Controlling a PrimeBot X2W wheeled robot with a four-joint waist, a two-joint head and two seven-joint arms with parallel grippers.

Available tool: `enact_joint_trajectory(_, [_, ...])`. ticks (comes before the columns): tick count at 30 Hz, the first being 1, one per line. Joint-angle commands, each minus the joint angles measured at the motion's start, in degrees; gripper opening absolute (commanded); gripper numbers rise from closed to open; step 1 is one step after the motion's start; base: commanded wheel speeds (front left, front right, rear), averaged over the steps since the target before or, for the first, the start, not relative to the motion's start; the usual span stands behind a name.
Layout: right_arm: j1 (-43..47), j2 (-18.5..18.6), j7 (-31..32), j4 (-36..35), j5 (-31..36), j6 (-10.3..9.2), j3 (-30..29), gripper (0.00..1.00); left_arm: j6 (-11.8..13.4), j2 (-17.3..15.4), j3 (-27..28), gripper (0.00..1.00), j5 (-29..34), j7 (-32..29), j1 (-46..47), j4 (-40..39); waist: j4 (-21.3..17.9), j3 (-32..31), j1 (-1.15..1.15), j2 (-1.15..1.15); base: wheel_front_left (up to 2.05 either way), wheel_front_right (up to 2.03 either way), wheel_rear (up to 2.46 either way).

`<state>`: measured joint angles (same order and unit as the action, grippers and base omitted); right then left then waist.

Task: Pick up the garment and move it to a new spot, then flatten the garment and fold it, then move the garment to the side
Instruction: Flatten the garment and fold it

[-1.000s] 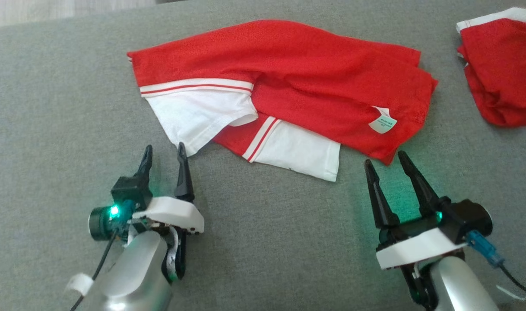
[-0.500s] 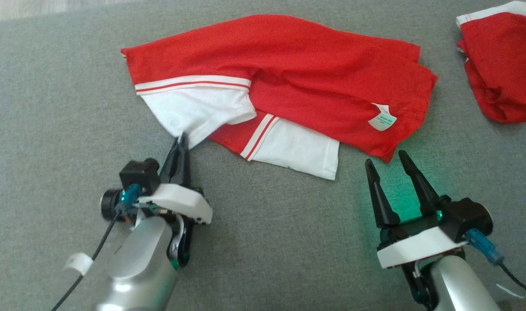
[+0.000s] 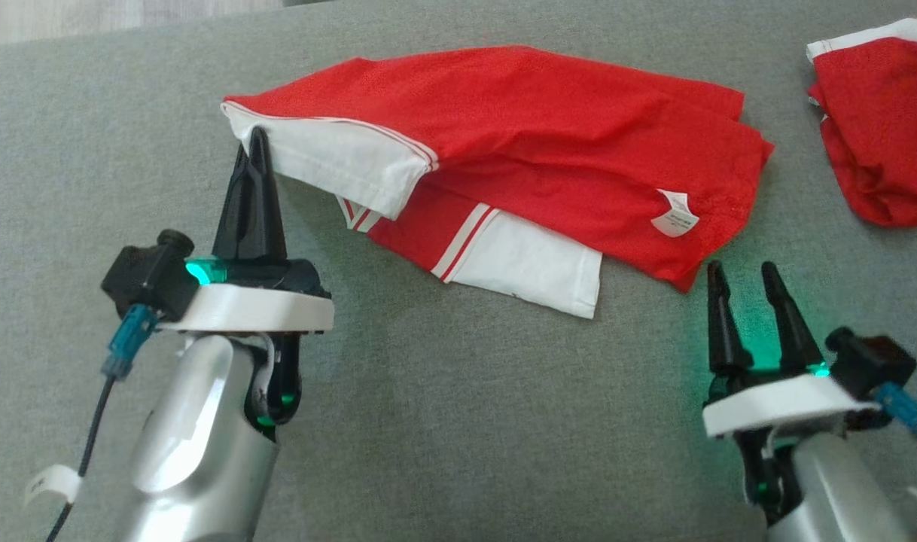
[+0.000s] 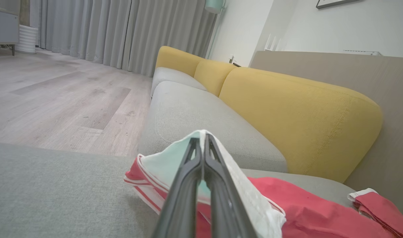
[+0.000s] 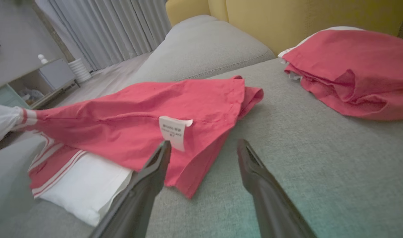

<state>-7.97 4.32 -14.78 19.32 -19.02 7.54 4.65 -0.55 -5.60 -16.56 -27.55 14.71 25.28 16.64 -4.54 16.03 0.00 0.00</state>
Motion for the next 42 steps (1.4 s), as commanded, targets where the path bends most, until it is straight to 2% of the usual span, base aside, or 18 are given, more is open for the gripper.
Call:
enact_joint_trajectory(1, [-2.90, 1.51, -0.22, -0.07, -2.51, -0.05, 1.34, 1.00, -0.10, -1.62, 1.89, 0.00, 0.50, -0.03, 0.68, -2.53, 0.14, -0.08, 0.00, 0.00, 0.00, 0.00, 0.00])
enact_joint_trajectory(9, [-10.91, 10.52, 7.23, 6.59, -18.38, -0.05, 4.89, 1.00, -0.08, -2.15, 1.00, 0.00, 0.49, -1.30, 0.57, -4.14, 1.15, 0.30, 0.00, 0.00, 0.00, 0.00, 0.00])
enact_joint_trajectory(12, [-12.46, 12.26, 9.54, 7.26, -23.92, -0.05, 6.91, 1.00, -0.13, -1.98, 0.64, 0.00, 0.37, -1.41, 0.77, -4.39, 1.74, 0.66, 0.00, 0.00, 0.00, 0.00, 0.00])
enact_joint_trajectory(18, [-13.34, 14.32, 10.76, 8.40, -28.08, -0.05, 10.49, 1.00, -0.24, -1.93, 0.26, 0.00, 0.20, -1.44, 1.09, -4.52, 2.55, 1.32, 0.00, 0.00, 0.00, 0.00, 0.00])
enact_joint_trajectory(19, [-13.40, 14.55, 10.64, 8.52, -28.71, -0.05, 11.10, 0.93, -0.24, -1.96, 0.25, 0.00, 0.15, -1.44, 1.10, -4.55, 2.67, 1.41, 0.00, 0.00, 0.00, 0.00, 0.00])
enact_joint_trajectory(20, [-13.43, 14.78, 10.41, 8.71, -29.25, -0.05, 11.61, 0.78, -0.21, -2.01, 0.27, 0.00, 0.09, -1.43, 1.10, -4.57, 2.75, 1.46, 0.00, 0.00, 0.00, 0.00, 0.00])
enact_joint_trajectory(22, [-13.58, 15.26, 9.85, 9.10, -30.02, -0.05, 12.61, 0.35, -0.12, -2.09, 0.27, 0.00, -0.01, -1.48, 1.08, -4.58, 2.89, 1.54, 0.00, 0.00, 0.00, 0.00, 0.00])
enact_joint_trajectory(23, [-13.86, 15.64, 8.97, 9.45, -30.77, -0.05, 13.37, 0.00, -0.06, -2.17, 0.28, 0.00, -0.12, -1.48, 1.08, -4.58, 3.00, 1.58, 0.00, 0.00, 0.00, 0.00, 0.00])
enact_joint_trajectory(29, [-15.22, 17.19, 6.08, 9.43, -32.07, -0.05, 16.16, 0.00, -0.20, -2.38, 0.95, 0.00, -1.10, -1.32, 1.35, -4.70, 3.19, 1.12, 0.00, 0.00, 0.00, 0.00, 0.00])
enact_joint_trajectory(33, [-16.81, 19.43, 2.50, 7.54, -32.84, -0.05, 16.01, 0.00, -2.01, -2.76, 2.38, 0.00, -3.09, -0.88, 2.63, -6.20, 3.12, -0.79, 0.00, 0.00, 0.00, 0.00, 0.00])
enact_joint_trajectory(36, [-18.48, 22.29, 1.22, 3.65, -33.84, -0.05, 14.94, 0.00, -3.52, -3.91, 3.71, 0.00, -5.43, -1.79, 5.19, -8.16, 3.00, -3.40, 0.00, 0.00, 0.00, 0.00, 0.00])
enact_joint_trajectory(42, [-22.00, 30.56, 1.42, -6.52, -34.99, -0.05, 12.90, 0.00, -4.68, -6.72, 6.97, 0.00, -11.90, -9.37, 14.35, -14.04, 2.66, -9.22, 0.00, 0.00, 0.00, 0.00, 0.00])
